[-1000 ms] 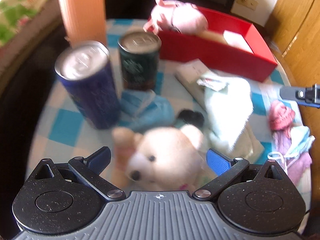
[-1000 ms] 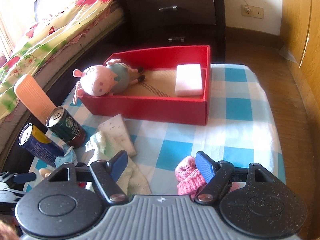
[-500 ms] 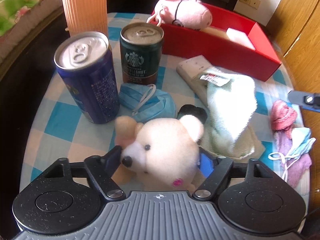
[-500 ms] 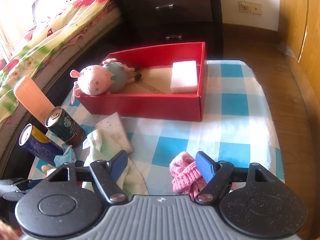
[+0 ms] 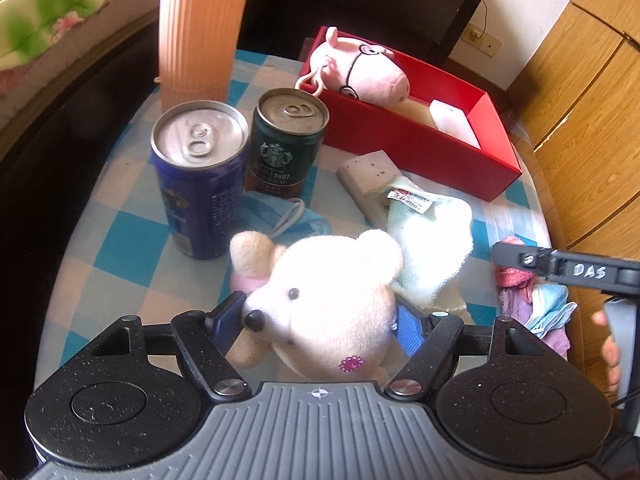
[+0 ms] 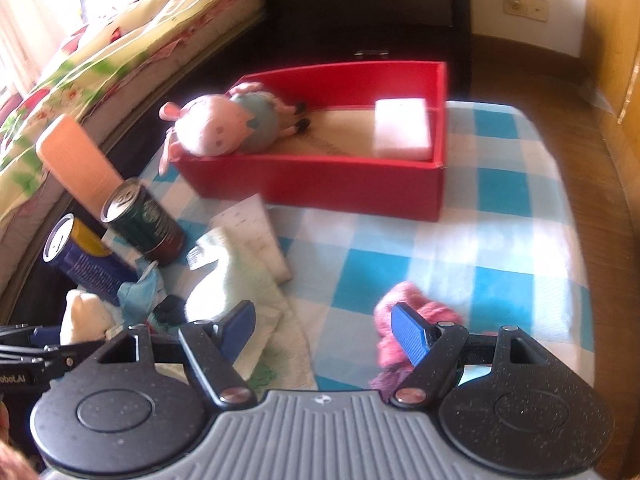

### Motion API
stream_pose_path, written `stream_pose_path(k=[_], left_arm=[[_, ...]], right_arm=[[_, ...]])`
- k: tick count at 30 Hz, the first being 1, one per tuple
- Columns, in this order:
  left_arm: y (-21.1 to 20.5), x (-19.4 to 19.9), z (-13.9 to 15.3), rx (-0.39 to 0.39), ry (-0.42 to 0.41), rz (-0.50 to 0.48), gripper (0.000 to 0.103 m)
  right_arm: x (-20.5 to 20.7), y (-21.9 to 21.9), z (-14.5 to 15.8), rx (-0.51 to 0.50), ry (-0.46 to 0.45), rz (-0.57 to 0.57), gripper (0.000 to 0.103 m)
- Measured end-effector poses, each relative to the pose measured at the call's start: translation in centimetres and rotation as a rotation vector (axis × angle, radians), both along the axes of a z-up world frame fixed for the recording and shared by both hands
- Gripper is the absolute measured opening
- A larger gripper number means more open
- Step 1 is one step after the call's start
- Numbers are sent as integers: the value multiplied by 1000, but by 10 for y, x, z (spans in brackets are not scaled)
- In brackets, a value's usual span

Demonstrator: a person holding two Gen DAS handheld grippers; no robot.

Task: Organize soft objects
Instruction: 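Grasp the light green towel with the right tool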

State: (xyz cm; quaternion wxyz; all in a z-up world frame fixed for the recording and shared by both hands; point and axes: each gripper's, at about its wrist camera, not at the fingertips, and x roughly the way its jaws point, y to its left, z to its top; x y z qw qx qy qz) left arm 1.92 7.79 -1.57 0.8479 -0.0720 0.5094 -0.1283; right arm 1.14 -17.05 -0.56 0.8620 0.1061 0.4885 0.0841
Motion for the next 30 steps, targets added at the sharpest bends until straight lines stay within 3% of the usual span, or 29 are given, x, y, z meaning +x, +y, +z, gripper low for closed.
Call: stream_pose_path(k=[3, 7, 11, 12, 13, 16, 17, 21, 30], left_arm=[[8, 0, -2, -83, 29, -8, 75], [9, -1, -5, -58, 35, -5, 74], [16, -2, -6, -76, 41, -6, 76], [18, -1, -7, -73, 48, -4, 77], [21, 0, -7, -74, 50, 3, 77], [29, -1, -6, -76, 45, 20, 77], [30, -1, -5, -75, 44, 20, 77], [25, -3, -7, -53, 40, 9, 76], [12, -1, -4, -54, 33, -10, 76]], right_arm=[[3, 15, -8, 42, 27, 32, 53], [16, 37, -30, 129, 98, 44, 54], [24, 59, -54, 94, 149, 65, 55], [23, 64, -52, 73, 128, 82, 48], [23, 69, -51, 41, 125, 101, 27], [22, 64, -50, 21, 144, 109, 3], [22, 59, -50, 18, 152, 105, 0], [16, 38, -43, 10, 138, 83, 0], [5, 12, -7, 98, 43, 46, 0]])
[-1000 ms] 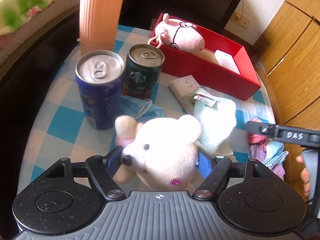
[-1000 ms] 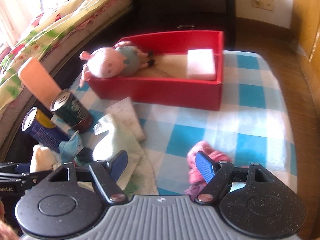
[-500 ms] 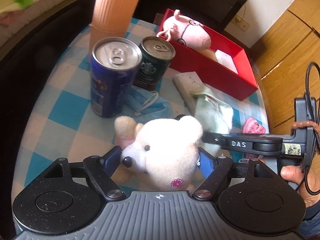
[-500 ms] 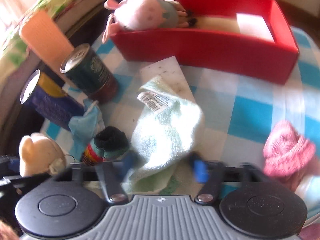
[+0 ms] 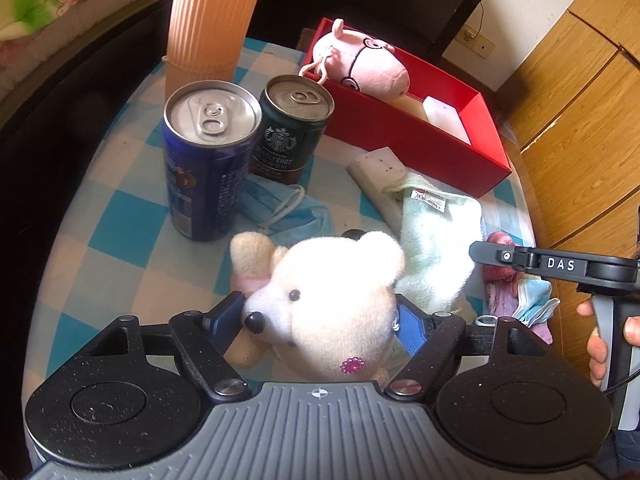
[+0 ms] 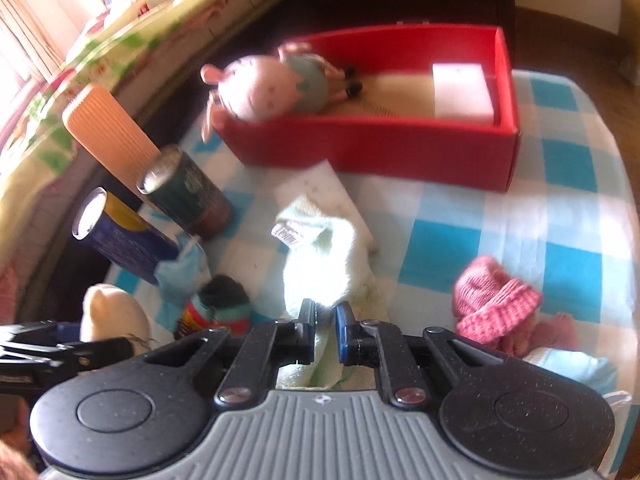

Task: Organize soft objects
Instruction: 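Grasp the light green towel with the right tool, then carry the teddy bear with the left tool while the right tool carries the towel to the red box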

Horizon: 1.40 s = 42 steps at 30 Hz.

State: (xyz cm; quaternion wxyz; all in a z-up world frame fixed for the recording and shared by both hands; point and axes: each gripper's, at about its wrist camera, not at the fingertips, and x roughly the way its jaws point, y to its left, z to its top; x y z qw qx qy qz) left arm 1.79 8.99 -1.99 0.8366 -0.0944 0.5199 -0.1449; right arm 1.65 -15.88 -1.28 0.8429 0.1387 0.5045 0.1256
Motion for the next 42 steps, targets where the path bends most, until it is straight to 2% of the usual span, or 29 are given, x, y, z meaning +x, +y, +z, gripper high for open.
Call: stream_pose_path(k=[2, 4, 5, 6, 7, 9, 11, 12, 13, 14, 15, 17, 18, 19, 22, 25, 42], left_arm=[[-2, 1, -1, 0, 2, -4, 76], [-5, 2, -1, 0, 2, -9, 76], [-7, 2, 0, 2, 2, -13, 76], [-8, 2, -1, 4, 2, -17, 76], [-9, 2, -1, 5, 4, -19, 76], [-10, 3, -3, 9, 8, -22, 76], [-10, 4, -4, 14, 12, -23, 76], [-9, 4, -5, 14, 13, -22, 76], [-8, 4, -5, 13, 14, -21, 76], [-6, 4, -5, 11, 14, -18, 76], [-5, 4, -4, 8, 13, -17, 76], [-3, 3, -2, 2, 10, -14, 76], [-3, 3, -2, 0, 8, -15, 76], [-3, 3, -1, -2, 7, -18, 77], [-6, 3, 0, -2, 5, -25, 77], [-10, 2, 1, -2, 1, -33, 77], [-20, 8, 21, -47, -69, -31, 76]], right_arm=[[2, -7, -2, 15, 14, -33, 0], [6, -14, -10, 82, 49, -73, 0], [9, -15, -14, 107, 54, -85, 3], [12, -13, -18, 113, 62, -90, 19], [14, -8, -21, 100, 78, -86, 41], [16, 8, -28, 72, 93, -59, 58], [18, 26, -34, 42, 91, -11, 58], [19, 35, -37, 6, 99, 17, 62], [20, 45, -42, -54, 119, 47, 73], [22, 55, -48, -130, 146, 77, 77], [19, 63, -49, -190, 113, 106, 77], [13, 69, -50, -270, 82, 96, 69], [10, 68, -49, -271, 72, 93, 59], [9, 65, -46, -272, 69, 95, 44], [8, 44, -39, -153, 113, 68, 15], [5, 28, -36, -84, 133, 54, 1], [-9, 1, 37, 145, -65, 23, 0]])
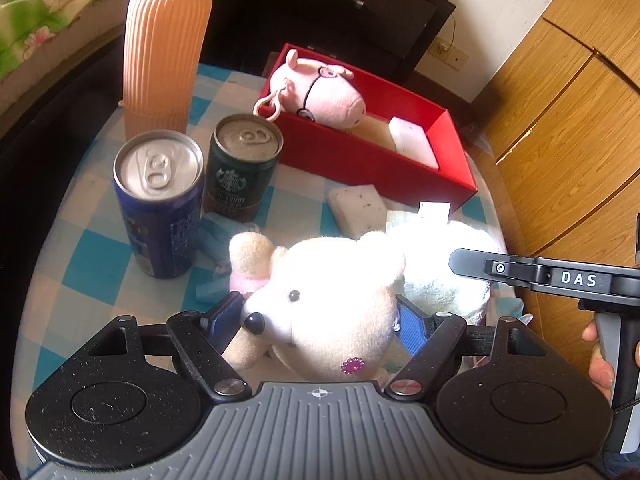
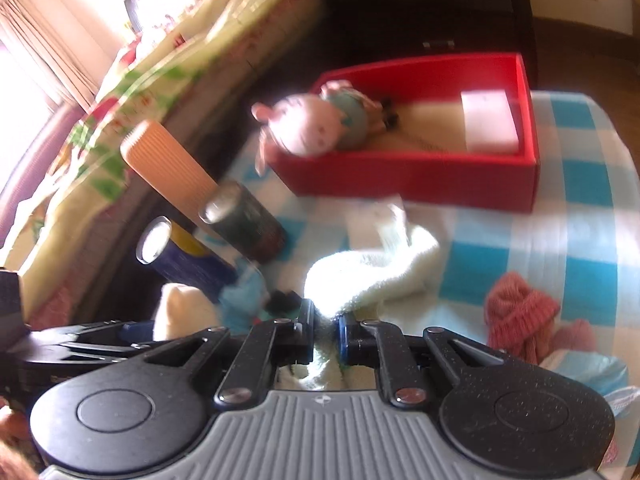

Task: Organize soft objects
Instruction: 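Carry the teddy bear with the left tool while the right tool carries the towel to the red box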

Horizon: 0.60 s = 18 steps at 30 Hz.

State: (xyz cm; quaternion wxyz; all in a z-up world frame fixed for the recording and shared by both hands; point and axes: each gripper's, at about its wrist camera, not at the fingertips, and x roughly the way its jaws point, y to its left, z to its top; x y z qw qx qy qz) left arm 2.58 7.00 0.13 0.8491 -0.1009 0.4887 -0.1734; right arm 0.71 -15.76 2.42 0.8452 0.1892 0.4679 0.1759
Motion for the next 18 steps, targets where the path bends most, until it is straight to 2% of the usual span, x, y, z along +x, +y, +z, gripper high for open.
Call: stream_pose_path(k=[9, 14, 18], left_arm=[[-10, 7, 24, -41, -81, 7, 77], [-22, 12, 36, 25, -136, 9, 76], [-31, 15, 38, 32, -145, -2, 76]], right_arm=[[-5, -13, 29, 78, -89, -38, 0], [-6, -14, 43, 49, -128, -46, 0], [-3, -15, 49, 19, -152, -59, 0]])
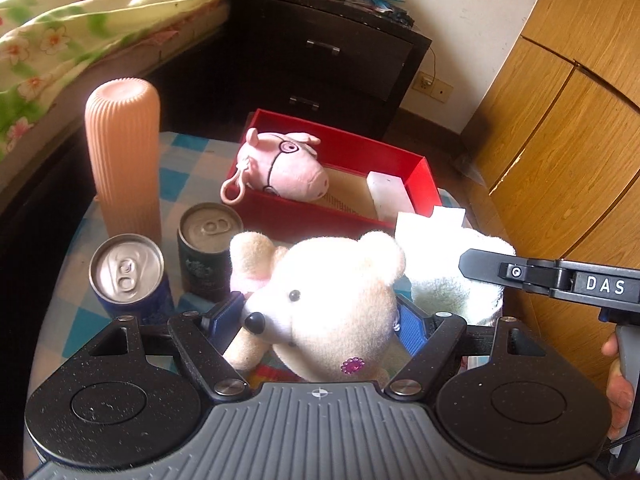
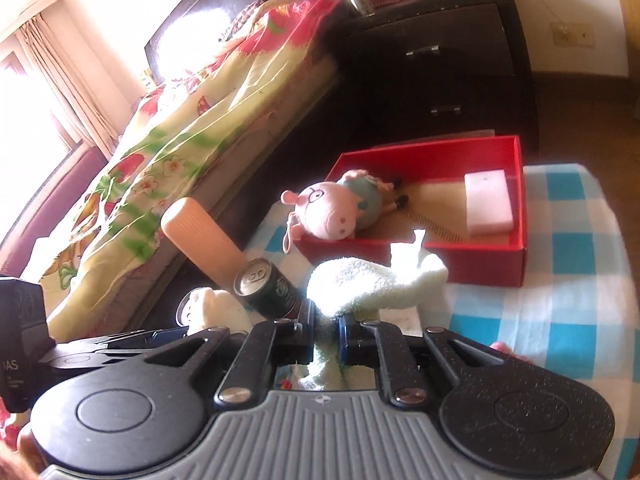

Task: Organize soft objects
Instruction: 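Carry the teddy bear with the left tool while the right tool carries the towel to the red box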

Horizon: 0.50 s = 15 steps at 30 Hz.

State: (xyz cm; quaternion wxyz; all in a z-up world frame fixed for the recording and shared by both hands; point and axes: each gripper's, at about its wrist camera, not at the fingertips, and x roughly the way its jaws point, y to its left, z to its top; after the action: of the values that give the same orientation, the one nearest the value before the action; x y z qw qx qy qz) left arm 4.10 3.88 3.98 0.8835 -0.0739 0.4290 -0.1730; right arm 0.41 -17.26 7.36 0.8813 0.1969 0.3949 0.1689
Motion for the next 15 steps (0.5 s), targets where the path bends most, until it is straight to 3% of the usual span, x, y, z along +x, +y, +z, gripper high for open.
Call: stream_pose_path(k=[15], left_arm=[[-11, 17, 14, 10, -50, 32, 76]], right_arm=[[-3, 0, 17, -21, -69, -22, 0]])
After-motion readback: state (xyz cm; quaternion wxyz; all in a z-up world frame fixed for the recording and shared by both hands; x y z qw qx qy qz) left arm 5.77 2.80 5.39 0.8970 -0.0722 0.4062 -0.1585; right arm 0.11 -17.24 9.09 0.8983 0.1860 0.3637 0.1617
